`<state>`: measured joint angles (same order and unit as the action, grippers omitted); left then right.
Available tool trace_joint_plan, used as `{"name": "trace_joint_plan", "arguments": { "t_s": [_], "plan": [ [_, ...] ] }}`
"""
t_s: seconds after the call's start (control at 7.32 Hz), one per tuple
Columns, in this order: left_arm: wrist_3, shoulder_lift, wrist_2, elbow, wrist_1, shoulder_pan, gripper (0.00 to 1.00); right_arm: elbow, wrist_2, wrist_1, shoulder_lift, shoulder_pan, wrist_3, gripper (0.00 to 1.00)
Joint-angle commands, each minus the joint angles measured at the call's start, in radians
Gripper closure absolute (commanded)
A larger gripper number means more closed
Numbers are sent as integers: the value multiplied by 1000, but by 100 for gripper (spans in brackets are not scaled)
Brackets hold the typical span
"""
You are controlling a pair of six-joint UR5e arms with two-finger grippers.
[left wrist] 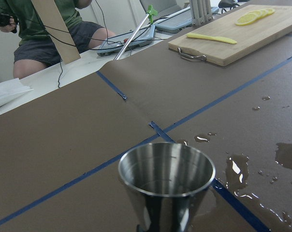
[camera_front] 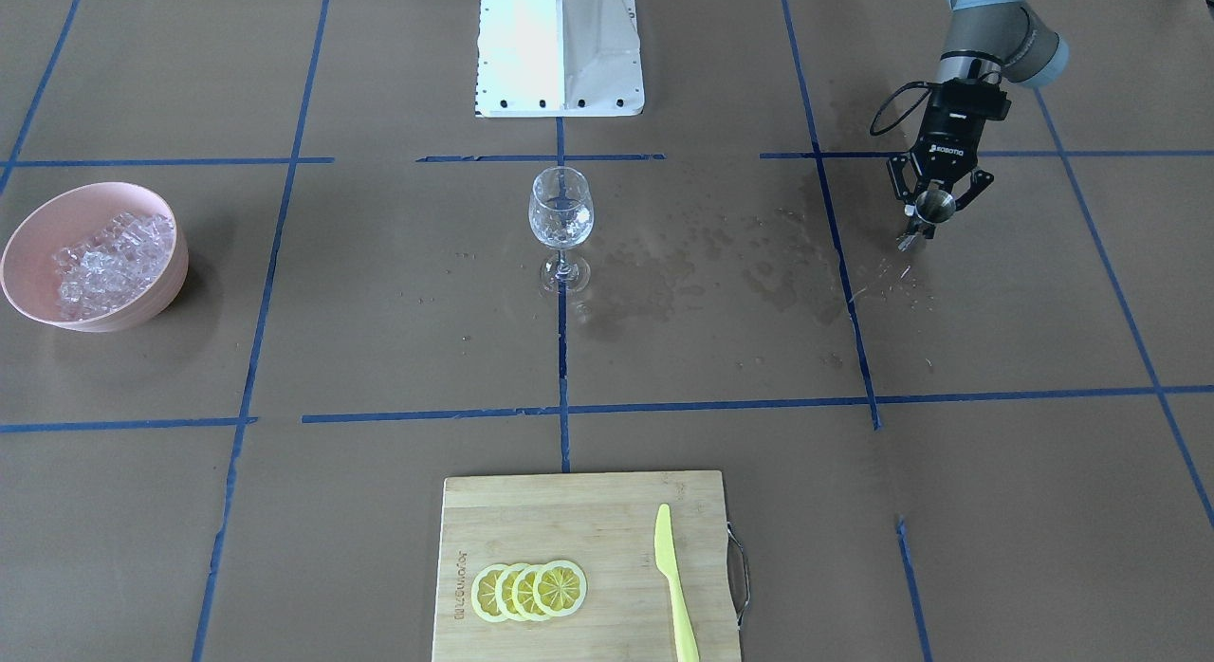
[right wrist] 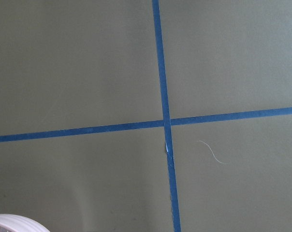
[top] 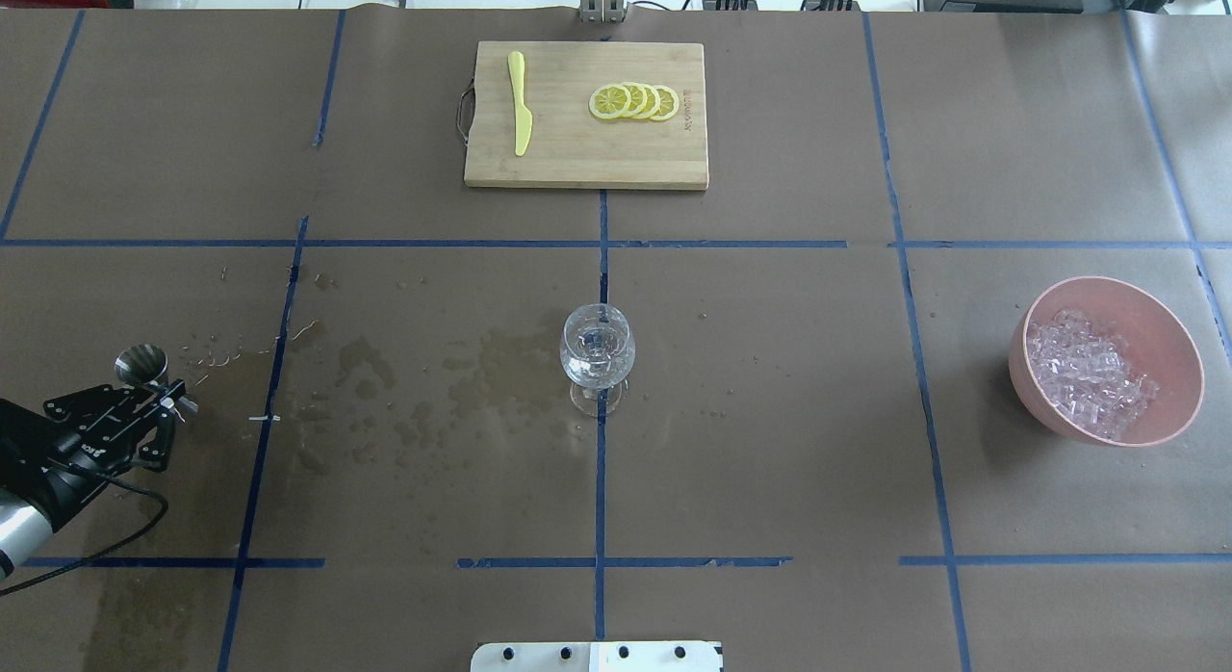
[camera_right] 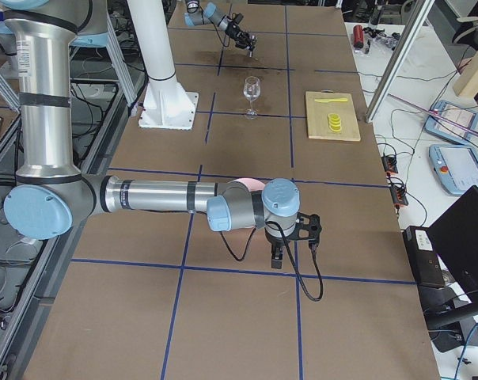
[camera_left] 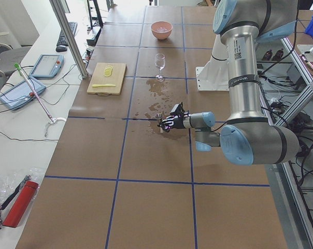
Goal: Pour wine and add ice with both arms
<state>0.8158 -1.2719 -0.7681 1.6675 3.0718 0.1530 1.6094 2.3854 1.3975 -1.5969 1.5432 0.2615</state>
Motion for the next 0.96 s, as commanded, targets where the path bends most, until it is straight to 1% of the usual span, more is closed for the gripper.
{"name": "trace_joint_plan", "arguments": {
  "t_s": [0.0, 0.14, 0.27, 0.41, 0.68, 0.82],
  "plan": [
    [72, -9, 52, -2, 1, -39, 100, 1, 0, 0, 0, 0, -1, 0],
    [106, -11, 70, -12, 2, -44, 100, 3, 0, 0, 0, 0, -1, 0],
    [109, -12, 111, -15, 2, -49, 100, 3, 0, 0, 0, 0, -1, 0],
    [112, -24, 125, -41, 7, -53, 100, 3, 0, 0, -2, 0, -1, 0],
    [112, -53, 133, -54, 25, -58, 100, 3, 0, 0, -2, 0, -1, 0],
    [112, -63, 133, -55, 25, -59, 95, 3, 0, 0, -2, 0, -1, 0]
  ]
}}
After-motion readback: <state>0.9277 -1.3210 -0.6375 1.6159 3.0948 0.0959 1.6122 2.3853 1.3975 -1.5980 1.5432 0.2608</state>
